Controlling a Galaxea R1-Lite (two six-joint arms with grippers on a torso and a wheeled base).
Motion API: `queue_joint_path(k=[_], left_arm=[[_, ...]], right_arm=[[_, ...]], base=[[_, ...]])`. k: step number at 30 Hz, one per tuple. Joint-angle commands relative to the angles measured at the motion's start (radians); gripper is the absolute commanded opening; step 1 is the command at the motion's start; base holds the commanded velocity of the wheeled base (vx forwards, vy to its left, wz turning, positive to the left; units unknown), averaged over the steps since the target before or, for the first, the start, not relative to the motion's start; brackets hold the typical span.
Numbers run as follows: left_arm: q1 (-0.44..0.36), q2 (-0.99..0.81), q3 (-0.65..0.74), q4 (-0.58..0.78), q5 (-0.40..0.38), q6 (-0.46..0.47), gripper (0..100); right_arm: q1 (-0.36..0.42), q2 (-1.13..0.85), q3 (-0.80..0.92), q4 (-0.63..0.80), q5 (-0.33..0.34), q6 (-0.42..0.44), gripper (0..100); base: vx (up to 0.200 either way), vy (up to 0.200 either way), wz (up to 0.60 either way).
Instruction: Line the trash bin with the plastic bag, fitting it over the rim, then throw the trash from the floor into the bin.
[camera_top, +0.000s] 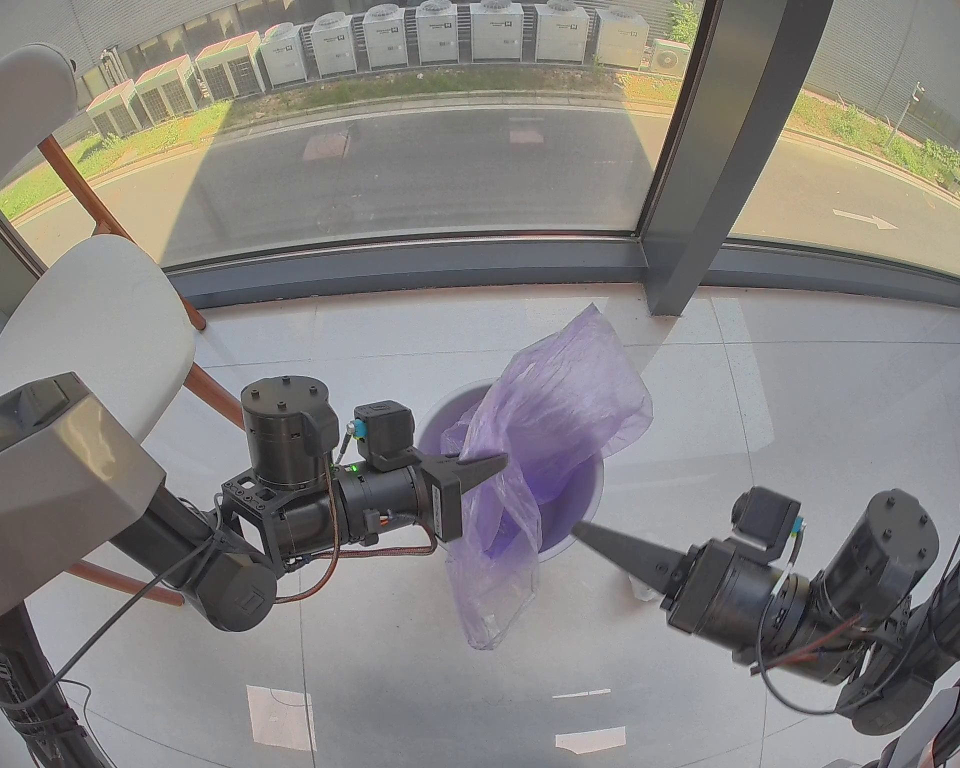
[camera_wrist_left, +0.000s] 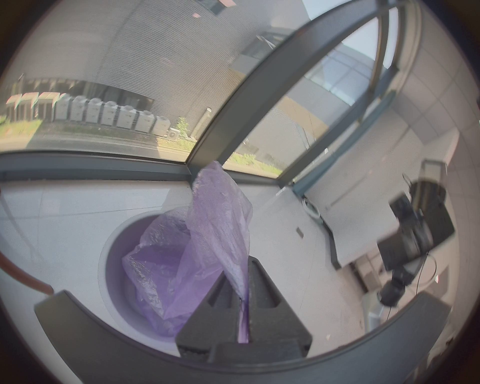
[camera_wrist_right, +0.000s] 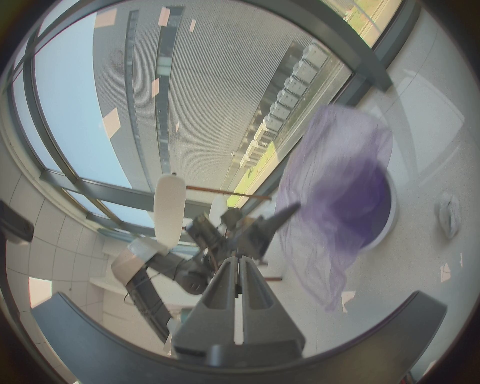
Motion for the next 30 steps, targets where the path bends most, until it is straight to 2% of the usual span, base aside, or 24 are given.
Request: queue_joint_path(k=[1, 2, 3, 4, 5, 6, 12, 17, 18, 30], left_arm=[[-0.017, -0.067, 0.000, 0.122, -0.015, 0.139, 0], [-0.033, -0.079, -0.001, 0.192, -0.013, 0.216, 0], [-0.034, -0.081, -0.001, 0.203, -0.013, 0.228, 0], [-0.039, -0.098, -0.001, 0.261, -0.002, 0.293, 0], [-0.039, -0.099, -0.001, 0.264, -0.002, 0.297, 0], [-0.060, -0.113, 0.002, 0.299, 0.011, 0.345, 0], [-0.135, -0.124, -0.001, 0.344, 0.103, 0.402, 0], [-0.158, -0.138, 0.022, 0.356, 0.123, 0.457, 0], [-0.158, -0.138, 0.040, 0.355, 0.130, 0.455, 0], [-0.152, -0.139, 0.040, 0.352, 0.137, 0.449, 0]], right_arm=[[-0.129, 0.012, -0.069, 0.021, 0.001, -0.002, 0], [-0.157, 0.021, -0.110, 0.085, 0.000, -0.004, 0], [-0.162, 0.021, -0.118, 0.099, 0.000, -0.004, 0], [-0.182, 0.021, -0.182, 0.192, -0.014, 0.002, 0], [-0.185, 0.021, -0.188, 0.200, -0.014, 0.002, 0], [-0.201, 0.022, -0.251, 0.286, -0.026, 0.008, 0], [-0.217, 0.024, -0.419, 0.541, -0.043, 0.016, 0], [-0.223, 0.025, -0.521, 0.683, -0.045, 0.008, 0], [-0.240, 0.027, -0.543, 0.723, -0.046, 0.005, 100], [-0.278, -0.001, -0.537, 0.778, -0.118, 0.008, 100]], base=[[0.000, 0.000, 0.00], [0.000, 0.000, 0.00], [0.000, 0.000, 0.00], [0.000, 0.000, 0.00], [0.000, 0.000, 0.00], [0.000, 0.000, 0.00], [0.000, 0.000, 0.00], [0.000, 0.000, 0.00], [0.000, 0.000, 0.00], [0.000, 0.000, 0.00]])
